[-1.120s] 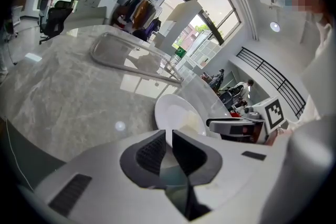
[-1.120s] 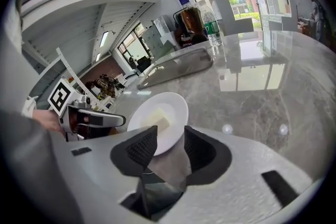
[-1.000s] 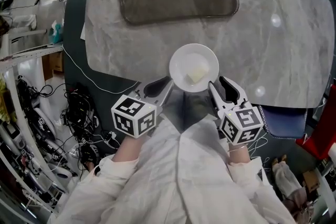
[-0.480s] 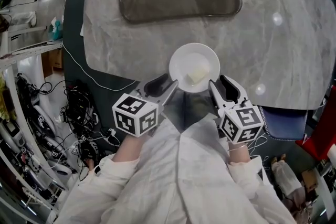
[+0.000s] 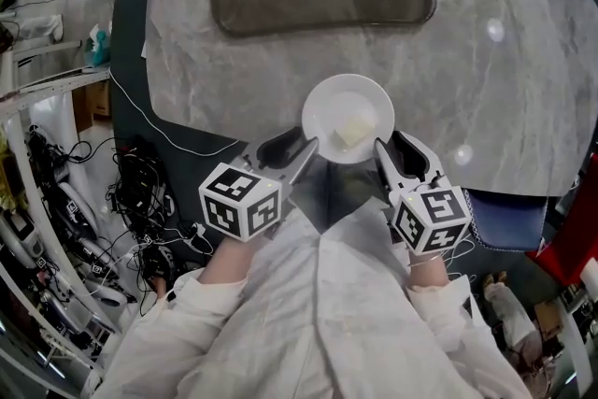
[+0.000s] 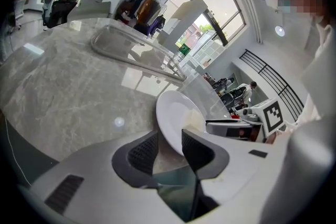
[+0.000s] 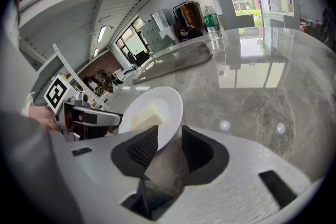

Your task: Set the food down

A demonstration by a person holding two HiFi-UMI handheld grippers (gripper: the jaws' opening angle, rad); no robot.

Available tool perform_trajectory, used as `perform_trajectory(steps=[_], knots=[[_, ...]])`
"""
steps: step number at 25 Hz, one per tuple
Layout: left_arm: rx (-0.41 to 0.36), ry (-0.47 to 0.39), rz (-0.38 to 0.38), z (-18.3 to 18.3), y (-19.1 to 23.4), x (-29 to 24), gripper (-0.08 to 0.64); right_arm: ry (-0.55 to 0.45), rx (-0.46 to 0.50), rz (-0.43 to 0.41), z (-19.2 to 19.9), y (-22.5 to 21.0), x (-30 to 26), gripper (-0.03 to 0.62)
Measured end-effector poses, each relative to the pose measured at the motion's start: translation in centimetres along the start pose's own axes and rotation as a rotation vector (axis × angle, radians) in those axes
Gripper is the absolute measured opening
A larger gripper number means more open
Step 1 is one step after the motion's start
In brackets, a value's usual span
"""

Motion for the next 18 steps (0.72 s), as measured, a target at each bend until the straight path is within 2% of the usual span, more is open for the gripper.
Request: perform_trajectory(steps=[8, 15, 18], knots=[[0.002, -0.033, 0.026, -0.34, -0.19, -0.45, 0.137, 0.004, 0.031, 0.023, -0.07, -0.09, -0.01, 0.104], [0.015, -0.023, 0.032, -0.48, 0.19, -0.71, 0.118, -0.009, -0.032, 0.003, -0.20, -0.45, -0.32, 0.075], [-0.008, 0.007, 0.017, -0.58, 0.23, -0.74, 0.101, -0.014, -0.070, -0.010, -0.14, -0.66, -0.29, 0.068]])
Point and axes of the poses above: the fingertips, and each gripper's own axes: x backward along the fingers, y to its left, z out of its underside, the point moved 7 cm from there along x, backward along the fingers, and after that the axes turned 10 degrees about y, right-handed, at the moved point
